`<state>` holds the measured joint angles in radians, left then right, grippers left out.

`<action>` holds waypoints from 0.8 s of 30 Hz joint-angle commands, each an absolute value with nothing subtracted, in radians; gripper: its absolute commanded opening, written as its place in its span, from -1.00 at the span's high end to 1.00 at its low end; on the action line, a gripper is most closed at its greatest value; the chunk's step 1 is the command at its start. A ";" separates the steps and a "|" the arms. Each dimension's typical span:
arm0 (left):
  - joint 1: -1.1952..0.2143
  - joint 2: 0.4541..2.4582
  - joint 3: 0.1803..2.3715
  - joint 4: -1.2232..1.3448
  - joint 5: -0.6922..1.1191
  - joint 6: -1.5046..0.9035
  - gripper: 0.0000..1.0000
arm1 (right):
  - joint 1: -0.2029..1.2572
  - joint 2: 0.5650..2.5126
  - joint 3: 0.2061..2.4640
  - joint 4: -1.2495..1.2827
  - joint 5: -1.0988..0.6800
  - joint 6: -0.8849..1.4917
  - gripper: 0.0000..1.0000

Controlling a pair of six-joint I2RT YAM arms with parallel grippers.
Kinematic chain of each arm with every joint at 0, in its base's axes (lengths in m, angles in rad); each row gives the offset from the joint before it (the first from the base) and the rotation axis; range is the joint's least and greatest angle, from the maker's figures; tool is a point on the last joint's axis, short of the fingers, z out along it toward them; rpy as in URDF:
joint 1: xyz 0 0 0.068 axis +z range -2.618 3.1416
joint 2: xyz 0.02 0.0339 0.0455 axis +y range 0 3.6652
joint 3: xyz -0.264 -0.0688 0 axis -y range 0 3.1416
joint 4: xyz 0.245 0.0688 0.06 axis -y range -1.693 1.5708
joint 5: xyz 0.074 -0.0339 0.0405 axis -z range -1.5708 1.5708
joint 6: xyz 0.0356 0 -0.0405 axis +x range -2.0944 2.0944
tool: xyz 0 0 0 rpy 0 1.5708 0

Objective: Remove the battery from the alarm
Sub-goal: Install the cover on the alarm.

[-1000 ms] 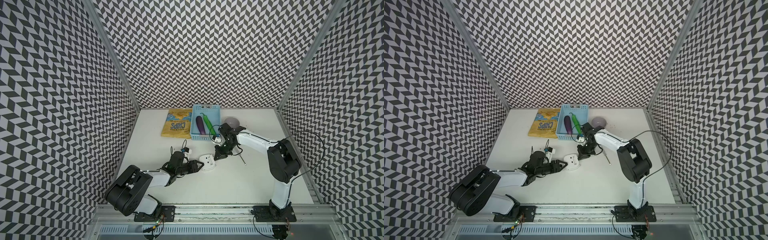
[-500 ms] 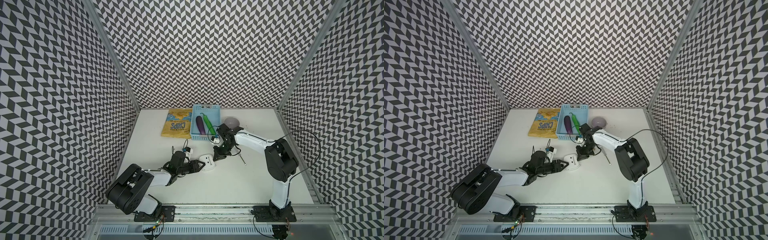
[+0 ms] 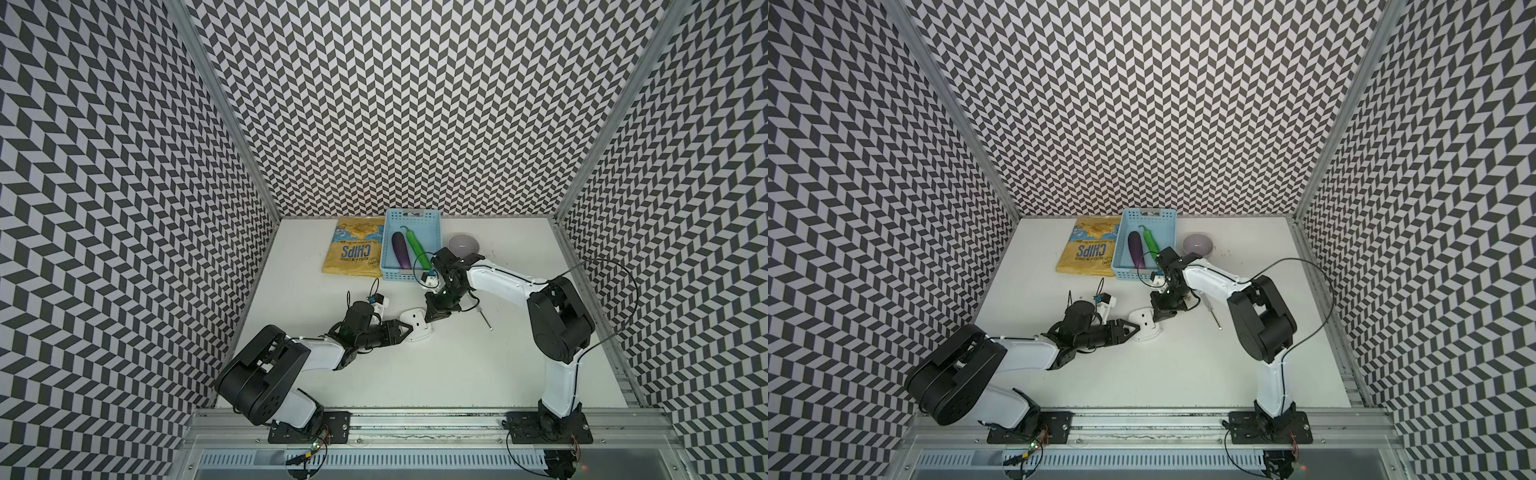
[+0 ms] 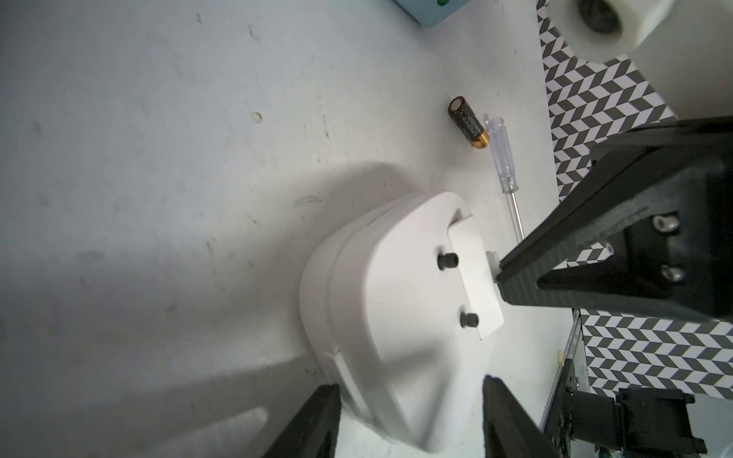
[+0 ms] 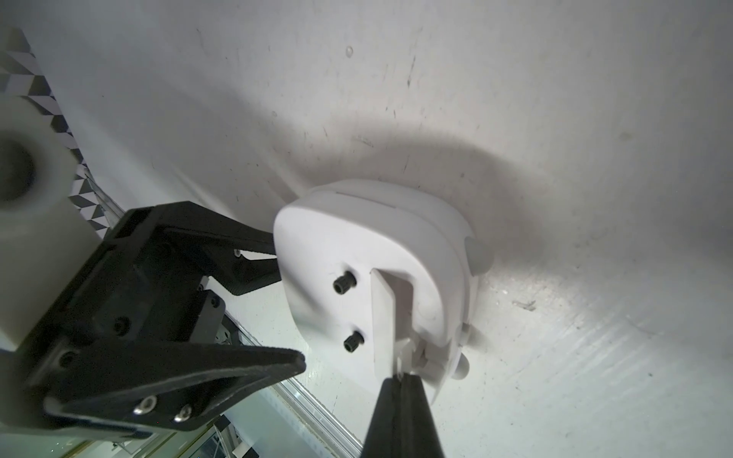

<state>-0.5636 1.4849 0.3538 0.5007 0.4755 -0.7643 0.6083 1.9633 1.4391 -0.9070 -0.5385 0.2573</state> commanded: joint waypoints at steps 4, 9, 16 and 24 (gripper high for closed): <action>-0.574 1.493 0.378 0.523 0.486 -0.761 -0.13 | 0.615 1.958 1.462 -0.885 -0.539 0.262 1.00; -0.574 1.497 0.382 0.522 0.489 -0.761 -0.13 | 0.620 1.960 1.456 -0.875 -0.558 0.258 1.00; -0.575 1.496 0.383 0.521 0.488 -0.759 -0.13 | 0.641 1.986 1.432 -0.865 -0.555 0.247 0.94; -0.575 1.493 0.386 0.513 0.483 -0.759 -0.13 | 0.640 1.979 1.460 -0.888 -0.521 0.236 0.42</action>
<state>-0.5636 1.4906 0.3576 0.4999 0.4744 -0.7643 0.6277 1.9678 1.4433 -0.9024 -0.5339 0.2497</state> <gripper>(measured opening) 0.567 0.283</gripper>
